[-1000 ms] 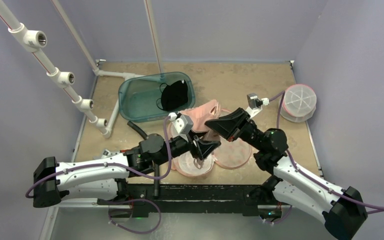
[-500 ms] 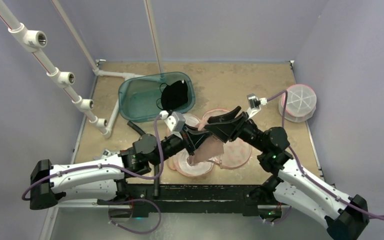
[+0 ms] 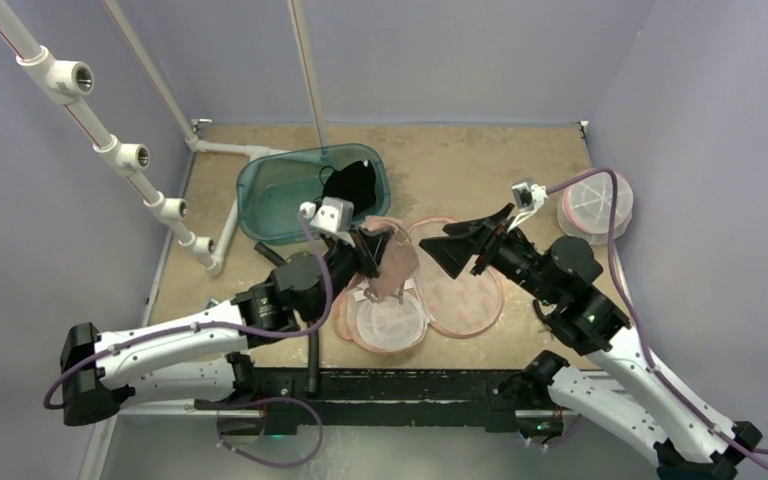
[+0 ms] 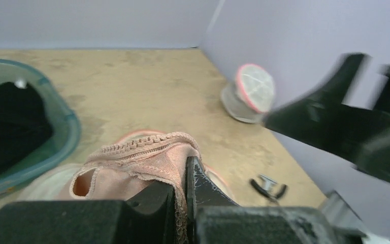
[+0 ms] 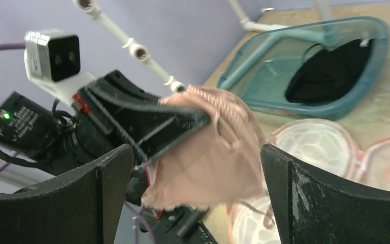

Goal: Unzip the laundry bag and remove the bra
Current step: Place the bra in the bin, then adjust the bra in the bin.

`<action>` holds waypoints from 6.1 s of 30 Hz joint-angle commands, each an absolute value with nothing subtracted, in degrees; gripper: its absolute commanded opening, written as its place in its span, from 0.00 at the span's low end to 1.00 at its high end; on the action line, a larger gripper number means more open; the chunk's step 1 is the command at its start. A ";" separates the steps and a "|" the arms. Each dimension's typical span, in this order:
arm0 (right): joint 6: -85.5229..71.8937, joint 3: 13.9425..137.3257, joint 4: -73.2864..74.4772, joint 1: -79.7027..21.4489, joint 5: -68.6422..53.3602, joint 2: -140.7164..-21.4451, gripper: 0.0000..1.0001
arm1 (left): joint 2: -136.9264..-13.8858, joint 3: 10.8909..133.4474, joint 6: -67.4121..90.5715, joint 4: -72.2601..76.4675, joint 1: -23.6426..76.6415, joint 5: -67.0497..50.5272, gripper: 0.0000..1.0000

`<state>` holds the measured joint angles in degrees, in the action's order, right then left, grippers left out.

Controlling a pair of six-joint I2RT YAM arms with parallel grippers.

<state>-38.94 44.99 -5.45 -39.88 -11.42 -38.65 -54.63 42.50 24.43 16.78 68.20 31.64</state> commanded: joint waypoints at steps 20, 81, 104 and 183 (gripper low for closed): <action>-34.69 27.11 -4.53 -40.08 0.92 -25.57 0.98 | -83.18 75.18 24.87 2.29 31.83 31.04 0.00; -33.45 20.74 -12.92 -40.15 -3.11 -28.79 0.98 | -94.97 71.23 30.48 -13.33 19.05 35.26 0.61; -33.25 19.76 -11.68 -40.16 -4.68 -26.95 0.98 | -96.54 72.29 16.85 -17.34 12.30 23.17 0.87; -31.60 20.62 -9.51 -40.10 -3.15 -23.17 0.98 | -87.05 49.58 37.61 8.66 -1.76 4.51 0.54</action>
